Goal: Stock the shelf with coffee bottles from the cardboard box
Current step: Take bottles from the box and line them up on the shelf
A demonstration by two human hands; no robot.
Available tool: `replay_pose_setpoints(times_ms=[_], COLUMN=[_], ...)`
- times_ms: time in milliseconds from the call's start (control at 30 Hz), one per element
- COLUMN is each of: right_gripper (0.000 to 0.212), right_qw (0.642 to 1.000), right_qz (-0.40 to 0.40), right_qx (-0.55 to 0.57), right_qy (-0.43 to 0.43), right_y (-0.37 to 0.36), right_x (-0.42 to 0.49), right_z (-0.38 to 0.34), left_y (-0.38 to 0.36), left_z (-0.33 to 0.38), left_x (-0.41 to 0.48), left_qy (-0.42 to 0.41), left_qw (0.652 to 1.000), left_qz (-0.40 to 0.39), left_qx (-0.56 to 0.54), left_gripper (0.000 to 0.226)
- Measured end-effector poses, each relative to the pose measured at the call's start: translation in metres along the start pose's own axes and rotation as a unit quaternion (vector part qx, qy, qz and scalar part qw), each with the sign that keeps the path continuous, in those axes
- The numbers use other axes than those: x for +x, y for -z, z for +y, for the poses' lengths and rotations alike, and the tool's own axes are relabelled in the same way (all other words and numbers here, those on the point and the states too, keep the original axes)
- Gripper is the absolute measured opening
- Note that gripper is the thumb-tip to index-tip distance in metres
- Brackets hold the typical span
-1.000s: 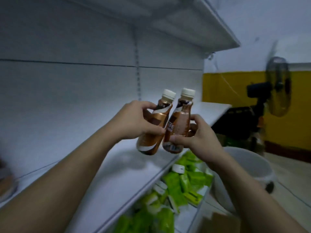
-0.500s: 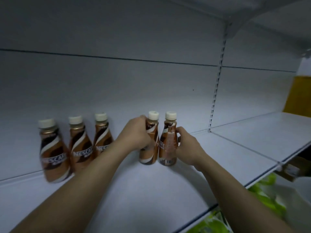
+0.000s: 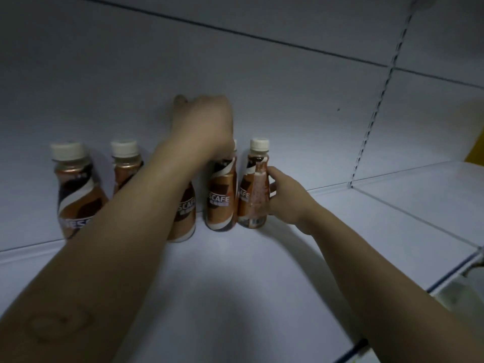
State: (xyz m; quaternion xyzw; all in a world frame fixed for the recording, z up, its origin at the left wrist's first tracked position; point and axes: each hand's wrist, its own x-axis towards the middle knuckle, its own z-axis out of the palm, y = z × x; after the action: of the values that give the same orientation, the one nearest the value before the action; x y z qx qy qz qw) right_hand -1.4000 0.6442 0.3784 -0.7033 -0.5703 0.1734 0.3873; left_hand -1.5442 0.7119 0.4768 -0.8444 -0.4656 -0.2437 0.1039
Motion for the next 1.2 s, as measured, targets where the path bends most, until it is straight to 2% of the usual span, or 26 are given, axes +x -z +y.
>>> replay_pose_setpoints(times_ms=[100,300,400,567,633,700,800,867,933,1033,1200], right_gripper=[0.062,0.061,0.06,0.066,0.064,0.074,0.113,0.113,0.103,0.088,0.091], right_qw=[1.0,0.997,0.997,0.998,0.996,0.993,0.987,0.978,0.966,0.939,0.892], right_qz=[0.026,0.068,0.064,0.053,0.054,0.033,0.024,0.062,0.111,0.171,0.212], right_qx=[-0.008,0.014,0.021,-0.03,-0.066,-0.109,-0.154,-0.196,-0.231,-0.292,-0.342], right_qy=[0.005,0.018,0.028,0.031,0.027,0.009,-0.03,-0.043,-0.041,-0.057,-0.208], right_y=[-0.017,-0.032,-0.033,-0.034,-0.032,-0.028,-0.007,0.019,0.05,0.098,0.166], right_x=[0.007,-0.002,-0.005,-0.008,-0.011,-0.017,-0.033,-0.049,-0.071,-0.114,-0.229], right_z=[-0.002,0.01,0.014,0.012,0.009,0.007,0.011,0.021,0.036,0.071,0.144], left_y=[0.006,0.011,0.009,0.004,0.005,0.009,0.016,0.02,0.021,0.013,-0.011], left_z=[-0.007,-0.013,-0.01,-0.003,0.0,0.001,0.007,0.025,0.06,0.135,0.257], left_x=[0.001,0.002,0.0,-0.007,-0.011,-0.016,-0.024,-0.034,-0.048,-0.074,-0.108], left_qy=[-0.004,-0.006,0.003,-0.021,-0.019,-0.013,-0.036,-0.074,-0.142,-0.277,-0.424], left_qw=[1.0,0.995,0.992,0.991,0.991,0.99,0.987,0.989,0.987,0.96,0.903], left_qz=[-0.007,-0.072,-0.046,0.016,0.013,0.005,0.004,0.013,0.005,-0.029,-0.043], left_qx=[0.027,0.067,0.114,0.13,0.134,0.142,0.157,0.126,0.068,0.012,-0.057], left_gripper=[0.031,0.034,0.041,0.019,0.019,0.026,0.047,0.055,0.05,0.047,0.058])
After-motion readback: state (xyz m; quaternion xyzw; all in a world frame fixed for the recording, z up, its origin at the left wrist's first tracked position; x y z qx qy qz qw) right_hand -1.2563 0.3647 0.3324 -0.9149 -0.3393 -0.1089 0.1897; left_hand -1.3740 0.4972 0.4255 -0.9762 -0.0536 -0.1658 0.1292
